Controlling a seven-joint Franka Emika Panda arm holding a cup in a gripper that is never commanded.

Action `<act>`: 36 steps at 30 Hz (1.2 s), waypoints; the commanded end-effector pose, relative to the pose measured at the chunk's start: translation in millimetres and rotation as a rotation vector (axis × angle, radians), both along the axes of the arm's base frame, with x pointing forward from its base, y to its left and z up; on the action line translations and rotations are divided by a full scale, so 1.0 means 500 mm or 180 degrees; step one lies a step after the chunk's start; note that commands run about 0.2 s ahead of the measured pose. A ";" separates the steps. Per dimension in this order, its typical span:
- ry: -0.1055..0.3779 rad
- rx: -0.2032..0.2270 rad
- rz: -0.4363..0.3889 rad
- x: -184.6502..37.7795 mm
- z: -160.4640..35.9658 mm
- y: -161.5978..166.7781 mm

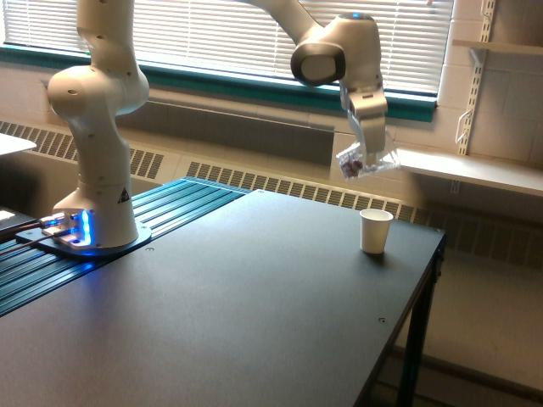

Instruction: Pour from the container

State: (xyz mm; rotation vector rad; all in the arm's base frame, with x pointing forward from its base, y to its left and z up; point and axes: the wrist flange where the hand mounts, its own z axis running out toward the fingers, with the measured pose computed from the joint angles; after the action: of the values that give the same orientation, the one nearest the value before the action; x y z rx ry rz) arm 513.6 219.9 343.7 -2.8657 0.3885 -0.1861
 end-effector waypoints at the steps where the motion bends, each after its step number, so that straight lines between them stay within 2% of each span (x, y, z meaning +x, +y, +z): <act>1: 0.0118 0.0008 0.0071 0.003 -0.039 0.012; 2: 0.0119 0.0007 0.0071 0.005 -0.040 0.012; 4: 0.0247 -0.0062 0.0178 -0.012 -0.082 0.027; 12: 0.0417 -0.0125 0.0195 -0.027 -0.125 0.040; 23: 0.0549 -0.0093 0.0107 -0.028 -0.129 0.043; 30: 0.0719 -0.0086 -0.0044 -0.019 -0.131 0.047; 34: 0.0888 -0.0183 -0.0033 -0.017 -0.139 0.060; 36: 0.0926 -0.0167 -0.0011 -0.012 -0.140 0.067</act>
State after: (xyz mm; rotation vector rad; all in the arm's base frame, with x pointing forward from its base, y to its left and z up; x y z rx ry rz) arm 505.2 243.5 277.0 -2.9426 0.4041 0.1614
